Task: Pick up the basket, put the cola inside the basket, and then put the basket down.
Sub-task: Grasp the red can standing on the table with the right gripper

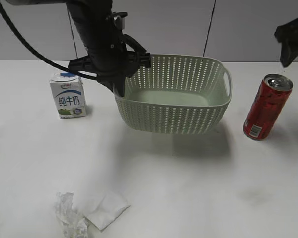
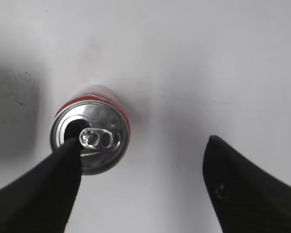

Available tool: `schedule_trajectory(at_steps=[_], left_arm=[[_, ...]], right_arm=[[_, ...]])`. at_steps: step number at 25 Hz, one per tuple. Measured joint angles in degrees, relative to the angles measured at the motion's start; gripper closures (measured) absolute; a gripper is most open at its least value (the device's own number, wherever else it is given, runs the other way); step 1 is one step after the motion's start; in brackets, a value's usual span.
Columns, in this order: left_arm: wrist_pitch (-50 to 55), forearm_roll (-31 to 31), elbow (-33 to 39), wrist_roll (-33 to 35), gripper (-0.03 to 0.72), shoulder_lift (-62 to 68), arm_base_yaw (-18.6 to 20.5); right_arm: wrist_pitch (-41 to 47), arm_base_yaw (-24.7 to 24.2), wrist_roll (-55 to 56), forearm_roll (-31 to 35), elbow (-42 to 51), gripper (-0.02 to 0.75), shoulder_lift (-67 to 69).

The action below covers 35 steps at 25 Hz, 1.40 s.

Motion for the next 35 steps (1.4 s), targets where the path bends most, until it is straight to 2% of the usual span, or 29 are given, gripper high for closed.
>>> schedule_trajectory(at_steps=[5,9,14,22,29,35], left_arm=[[0.00,0.00,0.00,0.00,0.689,0.00,0.00],[0.00,0.00,0.00,-0.05,0.689,0.00,0.00],[0.00,-0.05,0.00,-0.05,0.689,0.00,0.00],[0.11,-0.28,0.00,-0.05,0.689,0.00,0.00],[0.85,-0.35,0.00,-0.11,0.689,0.00,0.00],[1.48,-0.35,0.00,-3.30,0.689,0.00,0.00]], right_arm=[[2.24,0.00,-0.53,2.10,-1.64,0.148,-9.22],[2.42,0.00,-2.86,6.34,2.47,0.148,-18.74],[1.31,0.00,-4.39,7.66,16.05,0.148,-32.76],[-8.04,0.00,-7.68,7.66,41.60,0.148,-58.88],[-11.37,0.00,-10.01,10.61,55.87,0.148,-82.75],[-14.17,0.00,-10.75,12.26,63.05,0.148,-98.35]])
